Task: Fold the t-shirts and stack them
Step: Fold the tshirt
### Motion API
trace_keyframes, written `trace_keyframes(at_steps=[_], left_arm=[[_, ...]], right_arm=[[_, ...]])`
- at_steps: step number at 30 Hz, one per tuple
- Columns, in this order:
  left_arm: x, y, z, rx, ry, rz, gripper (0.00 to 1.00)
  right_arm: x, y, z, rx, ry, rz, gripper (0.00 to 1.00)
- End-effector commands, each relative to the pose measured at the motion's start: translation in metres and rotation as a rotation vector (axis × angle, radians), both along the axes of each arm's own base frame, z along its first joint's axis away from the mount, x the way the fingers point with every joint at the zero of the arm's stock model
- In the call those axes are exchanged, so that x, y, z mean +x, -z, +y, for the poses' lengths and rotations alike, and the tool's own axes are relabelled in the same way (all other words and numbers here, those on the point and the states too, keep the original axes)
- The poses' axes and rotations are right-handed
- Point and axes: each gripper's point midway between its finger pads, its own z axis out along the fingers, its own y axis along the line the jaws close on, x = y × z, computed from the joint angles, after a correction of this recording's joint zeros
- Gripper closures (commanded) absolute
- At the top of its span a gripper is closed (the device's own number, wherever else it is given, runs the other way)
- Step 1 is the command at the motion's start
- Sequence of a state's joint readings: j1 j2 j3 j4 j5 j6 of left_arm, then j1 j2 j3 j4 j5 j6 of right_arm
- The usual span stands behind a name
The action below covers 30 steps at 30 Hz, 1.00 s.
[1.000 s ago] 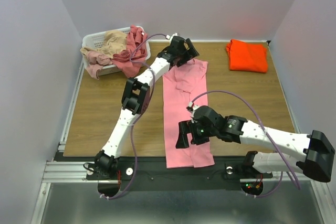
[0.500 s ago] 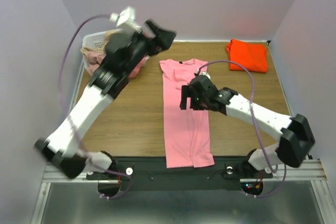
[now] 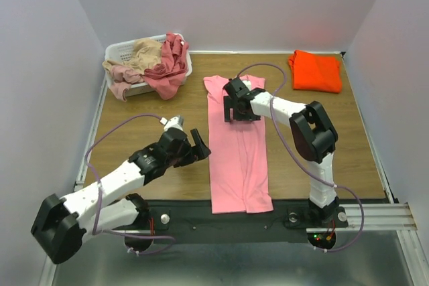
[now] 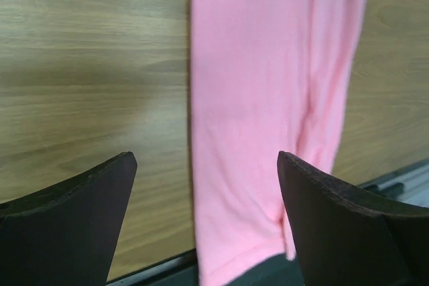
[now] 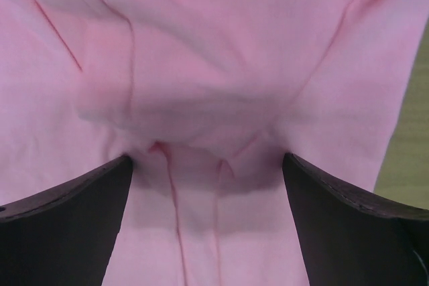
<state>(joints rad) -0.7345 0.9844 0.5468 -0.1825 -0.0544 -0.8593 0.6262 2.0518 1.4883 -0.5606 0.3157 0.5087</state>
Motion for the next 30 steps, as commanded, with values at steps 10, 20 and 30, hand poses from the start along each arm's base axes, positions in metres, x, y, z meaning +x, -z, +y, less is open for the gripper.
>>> trace_keyframes(at_steps=[10,20,30], left_arm=[[-0.031,-0.013,0.007,-0.145,-0.002,-0.012,0.01],[-0.054,0.027,0.001,-0.171,0.034,0.094,0.01],[-0.069,0.050,-0.017,-0.133,0.097,0.168,0.02]], right_arm=[[0.088,0.020,-0.017,-0.006,0.144,-0.068,0.00],[0.101,-0.066,0.020,0.175,-0.034,-0.151,0.00],[-0.019,-0.136,-0.023,0.333,-0.001,-0.144,0.00]])
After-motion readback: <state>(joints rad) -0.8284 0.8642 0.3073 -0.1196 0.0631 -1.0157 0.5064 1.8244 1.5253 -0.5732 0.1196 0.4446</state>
